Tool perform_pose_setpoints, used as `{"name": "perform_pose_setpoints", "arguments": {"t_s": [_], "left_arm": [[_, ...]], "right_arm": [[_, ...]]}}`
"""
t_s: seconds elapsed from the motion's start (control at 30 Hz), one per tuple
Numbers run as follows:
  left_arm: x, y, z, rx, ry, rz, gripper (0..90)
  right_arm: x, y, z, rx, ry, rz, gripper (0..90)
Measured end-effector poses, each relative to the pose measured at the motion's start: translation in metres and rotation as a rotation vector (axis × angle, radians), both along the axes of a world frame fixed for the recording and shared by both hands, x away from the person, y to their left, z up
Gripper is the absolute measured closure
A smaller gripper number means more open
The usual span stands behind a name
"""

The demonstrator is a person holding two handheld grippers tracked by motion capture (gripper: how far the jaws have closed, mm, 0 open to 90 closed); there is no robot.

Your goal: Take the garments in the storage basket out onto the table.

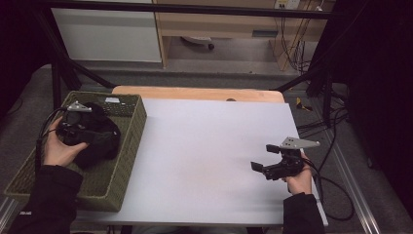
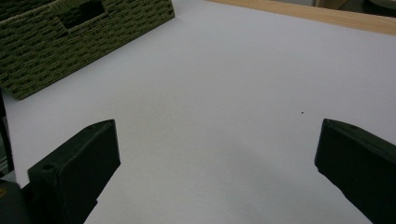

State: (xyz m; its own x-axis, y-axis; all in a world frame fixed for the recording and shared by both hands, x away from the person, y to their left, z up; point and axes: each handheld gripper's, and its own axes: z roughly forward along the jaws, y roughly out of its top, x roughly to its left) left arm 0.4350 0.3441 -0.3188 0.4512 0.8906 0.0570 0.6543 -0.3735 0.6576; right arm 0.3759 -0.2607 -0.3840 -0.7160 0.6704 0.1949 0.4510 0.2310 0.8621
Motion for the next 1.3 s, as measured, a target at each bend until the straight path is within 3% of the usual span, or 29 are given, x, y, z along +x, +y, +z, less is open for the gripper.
{"name": "perform_pose_setpoints", "arguments": {"t_s": [0.4,0.5,0.87,1.17,1.3], "left_arm": [[0.025,-0.003,-0.034,0.056,0.065,0.055,4.1],[0.030,-0.003,-0.043,0.045,0.099,0.065,4.3],[0.039,-0.004,-0.065,0.085,0.188,0.085,7.7],[0.044,-0.006,-0.078,0.114,0.242,0.109,13.6],[0.045,-0.006,-0.082,0.105,0.274,0.106,22.7]], "right_arm": [[0.000,0.000,0.000,0.001,-0.001,-0.001,0.6],[0.000,0.000,0.000,0.000,-0.002,-0.001,0.6],[0.000,0.001,0.000,-0.001,0.003,0.002,0.6],[0.000,0.001,-0.001,-0.001,0.003,0.002,0.6],[0.000,0.001,-0.001,-0.004,0.003,0.003,0.6]]}}
